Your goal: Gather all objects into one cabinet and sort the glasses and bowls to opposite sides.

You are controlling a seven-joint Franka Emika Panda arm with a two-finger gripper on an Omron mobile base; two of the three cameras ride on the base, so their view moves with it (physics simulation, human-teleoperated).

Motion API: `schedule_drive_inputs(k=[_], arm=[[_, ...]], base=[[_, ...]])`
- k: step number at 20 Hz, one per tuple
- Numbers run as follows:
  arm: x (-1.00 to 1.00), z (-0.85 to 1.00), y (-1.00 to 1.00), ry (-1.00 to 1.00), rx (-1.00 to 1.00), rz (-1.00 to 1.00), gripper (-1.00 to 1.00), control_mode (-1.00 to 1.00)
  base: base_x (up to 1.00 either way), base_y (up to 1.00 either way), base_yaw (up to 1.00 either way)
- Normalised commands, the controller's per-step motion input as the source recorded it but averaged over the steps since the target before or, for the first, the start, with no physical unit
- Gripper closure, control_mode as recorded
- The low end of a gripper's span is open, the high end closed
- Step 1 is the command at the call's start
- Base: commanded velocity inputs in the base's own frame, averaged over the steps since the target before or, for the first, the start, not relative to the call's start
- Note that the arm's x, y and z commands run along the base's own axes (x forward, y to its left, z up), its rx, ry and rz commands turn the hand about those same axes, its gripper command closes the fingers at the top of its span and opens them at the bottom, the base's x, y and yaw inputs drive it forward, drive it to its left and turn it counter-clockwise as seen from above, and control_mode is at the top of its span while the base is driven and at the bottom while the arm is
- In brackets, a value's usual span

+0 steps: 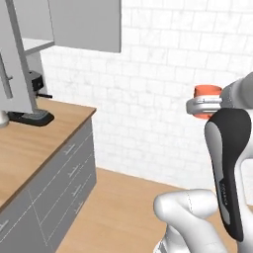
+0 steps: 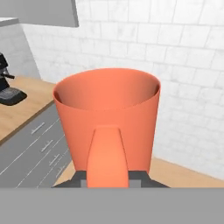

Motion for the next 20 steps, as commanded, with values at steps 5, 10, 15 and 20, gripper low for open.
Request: schedule_drive_inputs(k=[5,10,15,20], arm=[[0.0,0.0,0.0,0.0,0.0,0.0,1.0,1.0],[0.0,0.0,0.0,0.0,0.0,0.0,1.0,1.0],[0.0,0.0,0.0,0.0,0.0,0.0,1.0,1.0],[0.0,0.0,0.0,0.0,0.0,0.0,1.0,1.0]], base=[[0.83,-0.48,0.21],[0.53,-0.52,0.63],[0.48,-0.41,0.74],[0.42,-0.4,0.76]])
